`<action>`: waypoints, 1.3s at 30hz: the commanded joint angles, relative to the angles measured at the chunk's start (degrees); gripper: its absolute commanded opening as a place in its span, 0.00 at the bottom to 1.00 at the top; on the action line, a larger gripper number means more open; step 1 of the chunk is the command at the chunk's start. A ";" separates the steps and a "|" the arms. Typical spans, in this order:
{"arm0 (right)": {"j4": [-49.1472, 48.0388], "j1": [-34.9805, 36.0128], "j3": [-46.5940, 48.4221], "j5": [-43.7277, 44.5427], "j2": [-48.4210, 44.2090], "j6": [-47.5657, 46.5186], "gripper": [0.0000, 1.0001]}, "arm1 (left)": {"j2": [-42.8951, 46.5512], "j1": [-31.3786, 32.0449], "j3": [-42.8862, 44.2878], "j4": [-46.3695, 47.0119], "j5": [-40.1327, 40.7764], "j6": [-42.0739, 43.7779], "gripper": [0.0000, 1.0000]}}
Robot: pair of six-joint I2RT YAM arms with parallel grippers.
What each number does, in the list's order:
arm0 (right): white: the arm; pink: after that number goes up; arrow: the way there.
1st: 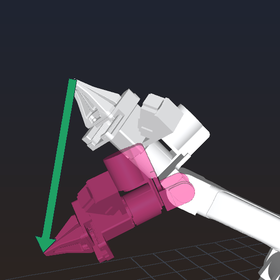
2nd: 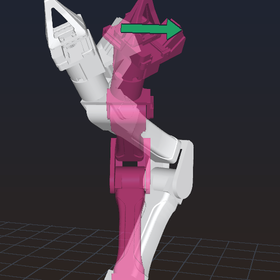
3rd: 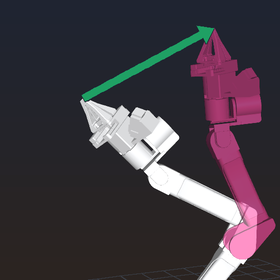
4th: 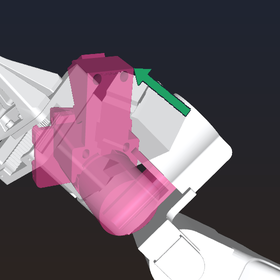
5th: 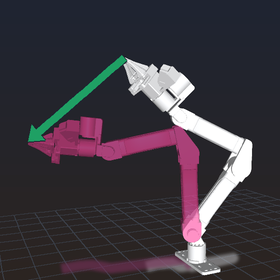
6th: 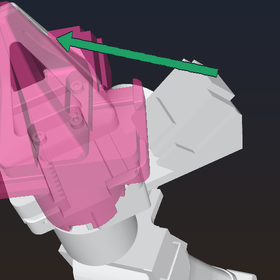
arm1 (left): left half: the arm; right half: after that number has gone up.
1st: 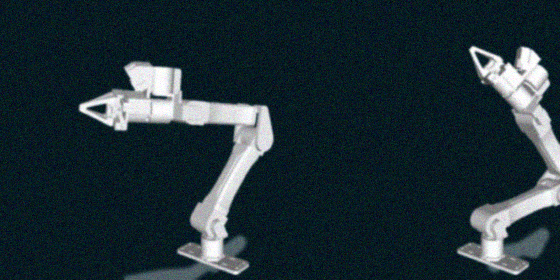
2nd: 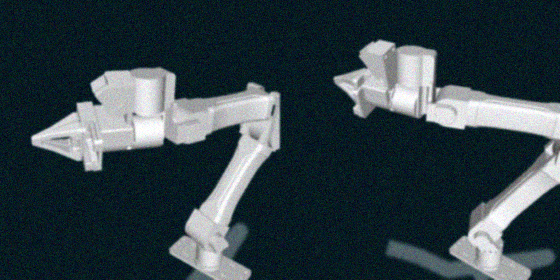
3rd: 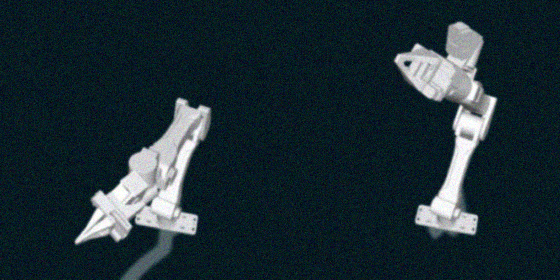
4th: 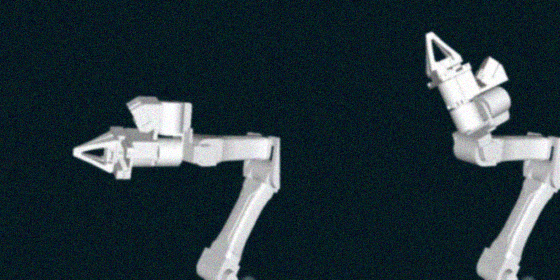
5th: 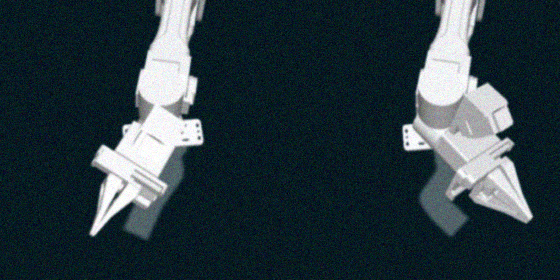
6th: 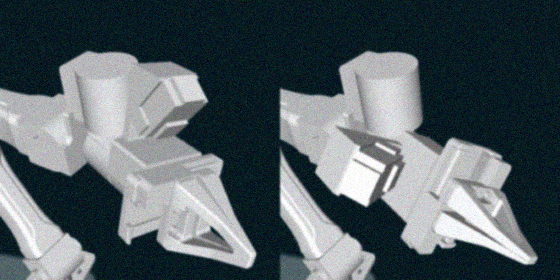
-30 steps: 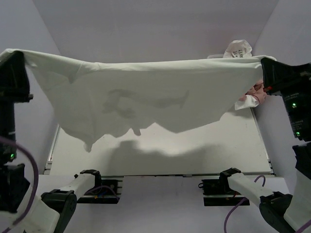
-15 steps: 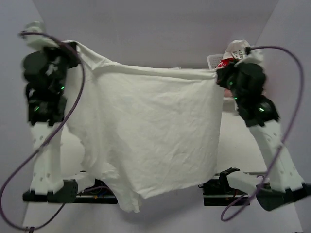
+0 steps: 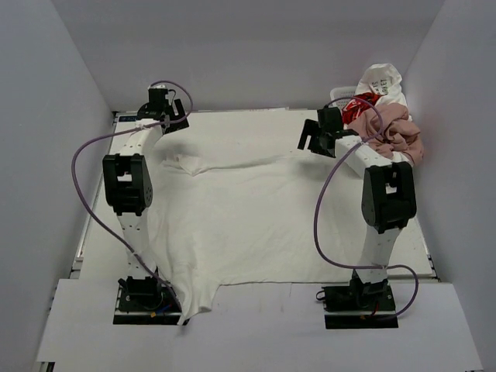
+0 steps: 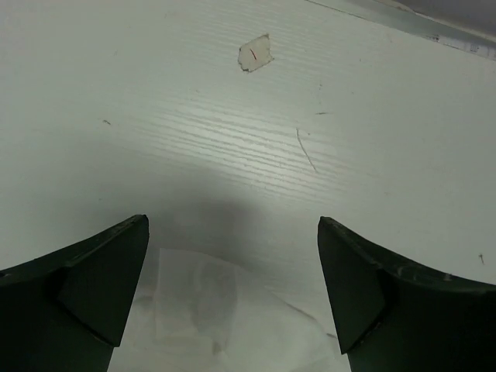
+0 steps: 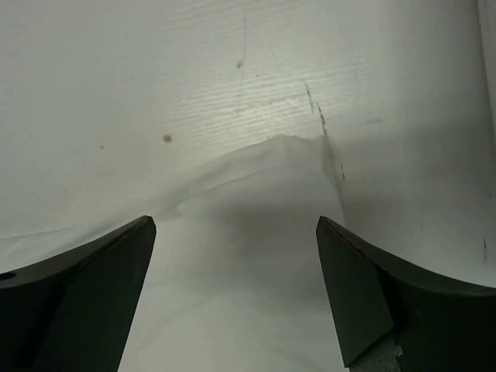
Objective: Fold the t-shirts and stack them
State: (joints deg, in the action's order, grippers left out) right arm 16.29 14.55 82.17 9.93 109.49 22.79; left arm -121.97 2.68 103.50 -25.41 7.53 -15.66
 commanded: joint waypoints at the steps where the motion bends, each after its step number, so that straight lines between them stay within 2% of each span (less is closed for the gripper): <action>1: 0.59 0.13 4.68 -2.47 -1.12 -1.69 0.90 | 0.07 -0.48 9.44 -7.72 0.91 0.10 1.00; 4: -2.05 0.39 -0.16 -3.17 -4.63 -1.61 0.90 | 5.14 0.04 3.31 -4.84 0.91 0.10 1.00; 7: -1.01 0.66 -5.78 -4.74 -7.44 -2.21 0.90 | 11.11 0.57 -8.97 -5.43 0.91 -0.42 1.00; 9: -1.88 1.27 -8.77 -5.71 -7.71 -2.31 0.90 | 14.03 1.10 -14.18 -6.31 0.12 -1.47 1.00; 10: -1.79 1.54 -9.30 -6.24 -7.63 -2.31 0.90 | 15.43 1.10 -19.86 -5.10 -3.97 -2.00 1.00; 13: -1.97 2.76 -10.63 -7.99 -6.05 -3.18 0.90 | 20.36 1.10 -29.72 0.06 -13.37 -2.01 1.00; 15: -1.80 3.12 -10.19 -8.35 -4.47 -3.80 0.90 | 20.37 1.72 -31.78 1.50 -14.47 -1.21 1.00; 18: -0.30 3.12 -7.21 -6.34 -0.96 -3.36 0.90 | 14.50 2.24 -27.41 -3.14 -10.53 -1.21 1.00; 23: 1.54 2.94 -2.64 -6.16 4.40 -3.27 0.90 | 2.90 2.24 -17.65 -6.32 -11.05 -0.51 1.00; 24: 2.94 2.94 0.76 -6.24 6.59 -3.01 0.90 | -0.95 2.24 -15.63 -7.36 -11.05 -0.51 1.00; 27: 4.79 2.77 5.61 -4.76 10.64 -3.71 0.90 | -6.85 2.24 -4.57 -10.44 -9.21 -0.51 1.00; 30: 11.29 1.98 17.82 -3.70 17.76 -3.54 0.90 | -16.43 2.24 11.41 -14.91 -8.67 -0.51 1.00; 31: 12.26 1.80 20.63 -3.87 22.73 -4.76 0.90 | -19.24 1.72 21.20 -16.06 -8.67 -1.03 1.00; 32: 14.97 1.02 29.71 -4.04 24.52 -4.77 0.90 | -25.62 1.72 26.78 -17.47 -8.67 -1.04 1.00; 33: 16.39 0.84 33.28 -4.48 26.45 -4.59 0.90 | -28.38 1.72 31.80 -18.35 -9.98 -1.04 1.00; 34: 17.79 -0.38 36.88 -5.18 32.39 -4.33 0.90 | -30.41 1.19 38.20 -17.75 -10.51 -2.08 1.00; 35: 19.63 -0.74 46.40 -7.71 34.02 -4.42 0.90 | -31.47 1.19 39.48 -16.70 -11.82 -2.09 1.00; 36: 19.48 -1.27 48.68 -8.61 35.77 -4.59 0.90 | -30.35 1.19 36.88 -12.17 -14.01 -2.09 1.00; 37: 18.08 -2.14 50.52 -9.40 36.05 -4.59 0.90 | -28.60 1.19 34.25 -9.68 -14.03 -2.09 1.00; 39: 11.69 -2.50 47.49 -12.13 33.60 -5.64 0.90 | -23.00 1.19 29.07 -4.68 -14.03 -1.31 1.00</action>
State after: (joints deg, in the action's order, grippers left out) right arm 29.45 13.72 128.51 1.63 144.94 18.76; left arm -150.74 4.23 137.27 -33.93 -3.77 -17.02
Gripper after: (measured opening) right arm 0.905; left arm 0.995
